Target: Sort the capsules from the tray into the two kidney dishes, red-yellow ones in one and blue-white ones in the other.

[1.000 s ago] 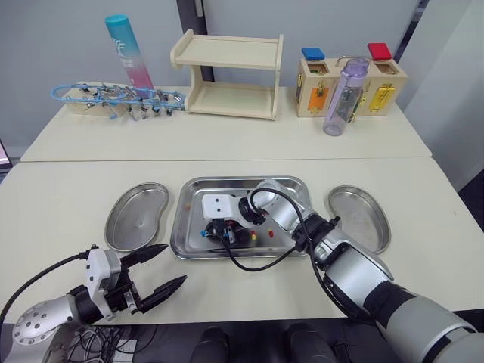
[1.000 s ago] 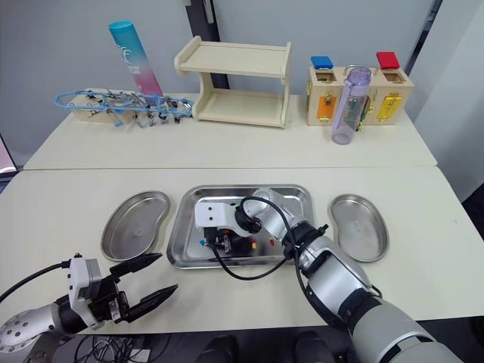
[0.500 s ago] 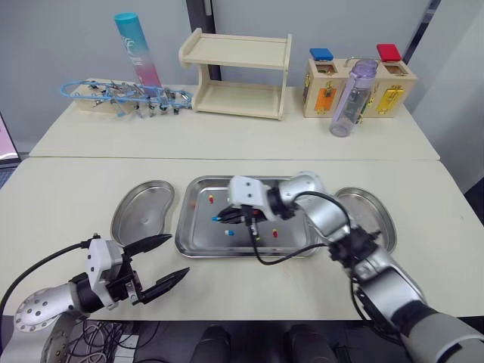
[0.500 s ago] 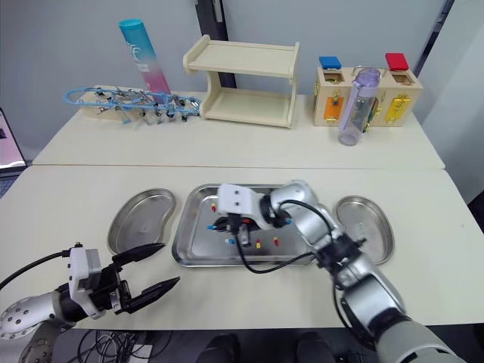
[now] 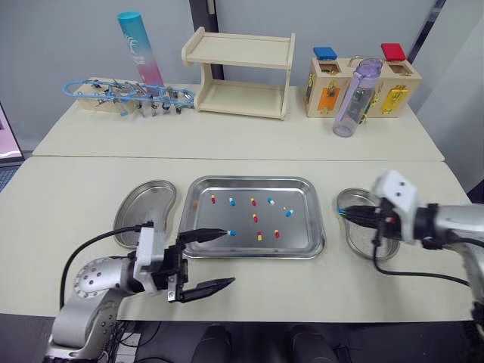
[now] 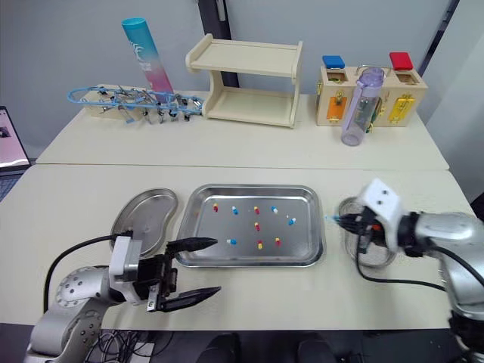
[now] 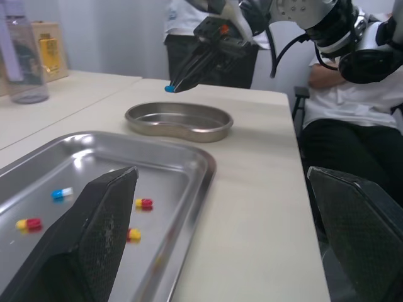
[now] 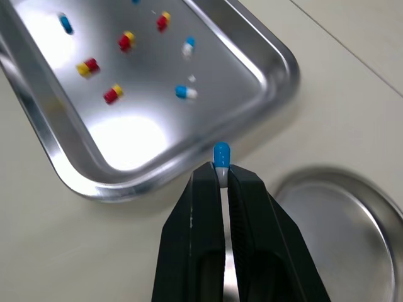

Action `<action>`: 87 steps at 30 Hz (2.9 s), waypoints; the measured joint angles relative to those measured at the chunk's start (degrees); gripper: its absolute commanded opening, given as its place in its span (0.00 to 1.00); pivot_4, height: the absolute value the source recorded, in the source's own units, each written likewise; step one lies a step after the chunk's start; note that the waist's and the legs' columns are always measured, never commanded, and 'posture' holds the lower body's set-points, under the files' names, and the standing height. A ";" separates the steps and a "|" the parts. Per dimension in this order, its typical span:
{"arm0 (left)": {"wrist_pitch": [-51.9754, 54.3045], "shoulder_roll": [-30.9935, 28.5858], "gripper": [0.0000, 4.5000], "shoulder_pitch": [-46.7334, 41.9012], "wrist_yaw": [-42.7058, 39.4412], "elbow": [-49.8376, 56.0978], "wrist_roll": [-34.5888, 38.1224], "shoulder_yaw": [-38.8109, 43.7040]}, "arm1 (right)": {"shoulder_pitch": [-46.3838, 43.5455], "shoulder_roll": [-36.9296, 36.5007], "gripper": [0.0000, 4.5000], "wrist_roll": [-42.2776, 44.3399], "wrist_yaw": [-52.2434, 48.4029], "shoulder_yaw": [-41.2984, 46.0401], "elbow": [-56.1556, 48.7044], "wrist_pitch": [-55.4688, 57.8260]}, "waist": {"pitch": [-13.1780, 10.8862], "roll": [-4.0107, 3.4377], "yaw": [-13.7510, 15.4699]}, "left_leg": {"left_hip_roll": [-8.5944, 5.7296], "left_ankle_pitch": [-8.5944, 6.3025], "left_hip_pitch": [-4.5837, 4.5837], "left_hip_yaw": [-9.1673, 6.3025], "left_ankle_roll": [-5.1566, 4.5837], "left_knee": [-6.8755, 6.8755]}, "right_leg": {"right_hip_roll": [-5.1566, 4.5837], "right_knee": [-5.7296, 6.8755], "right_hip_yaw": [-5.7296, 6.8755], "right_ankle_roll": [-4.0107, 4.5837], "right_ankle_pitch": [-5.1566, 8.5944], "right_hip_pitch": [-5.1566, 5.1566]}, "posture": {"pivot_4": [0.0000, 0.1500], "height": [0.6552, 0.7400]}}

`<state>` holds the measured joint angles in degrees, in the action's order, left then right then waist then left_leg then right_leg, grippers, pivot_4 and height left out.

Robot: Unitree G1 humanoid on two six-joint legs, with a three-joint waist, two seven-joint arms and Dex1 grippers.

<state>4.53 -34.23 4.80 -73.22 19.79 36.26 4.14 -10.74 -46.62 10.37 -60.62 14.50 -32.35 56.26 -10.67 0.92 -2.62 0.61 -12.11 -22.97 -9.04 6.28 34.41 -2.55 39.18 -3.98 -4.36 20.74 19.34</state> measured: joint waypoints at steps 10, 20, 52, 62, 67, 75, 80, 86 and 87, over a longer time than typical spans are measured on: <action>0.00 0.97 1.00 -0.43 0.09 0.97 0.20 -1.61 | 7.04 -1.12 0.01 0.59 8.58 2.85 3.98 0.76 | 0.00 0.00 -0.07 | 0.00 0.00 0.01 0.01 0.00 0.01 | 0.00 -0.11 0.00 -0.01 0.00 -0.08 | 1.00 1.00; -0.06 1.85 1.00 1.79 1.00 2.25 0.69 -1.55 | 7.21 -3.44 0.65 4.99 10.12 4.86 5.79 -0.34 | -0.01 0.02 0.12 | 0.00 0.00 0.01 0.01 0.00 0.00 | 0.00 -0.14 0.00 -0.01 0.00 -0.09 | 1.00 1.00; 2.23 -19.30 1.00 10.27 14.56 -44.95 -10.64 34.16 | 32.70 -11.82 1.00 6.28 -16.68 21.43 26.56 -45.72 | -0.07 0.17 0.58 | 0.03 -0.01 0.10 0.07 0.03 -0.15 | -0.03 -0.25 0.00 -0.01 0.02 -0.13 | 1.00 1.00; 6.41 -16.03 1.00 15.75 13.98 -36.40 -10.27 33.86 | 31.64 -11.87 1.00 9.21 -18.09 19.93 22.52 -45.28 | -0.07 0.17 0.26 | 0.07 -0.02 0.14 0.13 0.04 -0.16 | -0.03 -0.20 -0.04 0.00 0.02 -0.14 | 1.00 1.00; 7.79 -15.31 1.00 17.07 14.39 -33.05 -9.92 34.06 | 26.07 -8.16 1.00 15.20 -13.22 12.95 9.60 -40.41 | 0.00 0.28 0.18 | 0.09 -0.02 0.12 0.09 0.05 -0.15 | -0.02 -0.20 -0.01 0.00 0.01 -0.16 | 1.00 1.00; 9.00 -14.27 1.00 19.16 14.93 -27.70 -9.11 35.23 | 19.42 7.03 1.00 13.92 2.43 -4.09 0.80 -39.46 | 0.06 0.43 0.50 | 0.07 -0.03 0.10 0.07 0.06 -0.15 | -0.04 -0.20 0.00 0.00 0.01 -0.13 | 1.00 1.00; 11.30 -14.73 1.00 18.46 13.59 -22.93 -7.59 35.36 | 20.57 10.02 1.00 9.88 6.87 -9.80 0.89 -40.97 | 0.07 0.44 0.82 | 0.08 -0.03 0.13 0.05 0.06 -0.15 | -0.03 -0.19 0.01 0.00 0.01 -0.13 | 1.00 1.00; 13.88 -16.14 1.00 12.23 13.11 -15.39 -6.88 32.71 | 22.63 12.86 1.00 7.02 10.05 -15.12 0.95 -43.19 | 0.08 0.46 0.92 | 0.08 -0.03 0.13 0.03 0.07 -0.15 | -0.02 -0.18 0.02 0.00 0.01 -0.15 | 1.00 1.00; 14.60 -16.66 1.00 10.45 13.12 -13.82 -6.88 30.96 | 22.97 13.28 1.00 6.57 10.67 -15.99 0.97 -43.35 | 0.08 0.45 0.86 | 0.08 -0.02 0.13 0.04 0.07 -0.15 | -0.02 -0.17 0.01 0.00 0.01 -0.15 | 1.00 1.00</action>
<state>19.13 -50.89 15.25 -60.10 5.97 29.39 35.10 12.24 -33.34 16.94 -49.94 -1.50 -31.37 12.91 -10.58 1.38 -1.76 0.69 -12.13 -22.84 -9.00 6.35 34.26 -2.57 39.01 -3.97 -4.36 20.75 19.19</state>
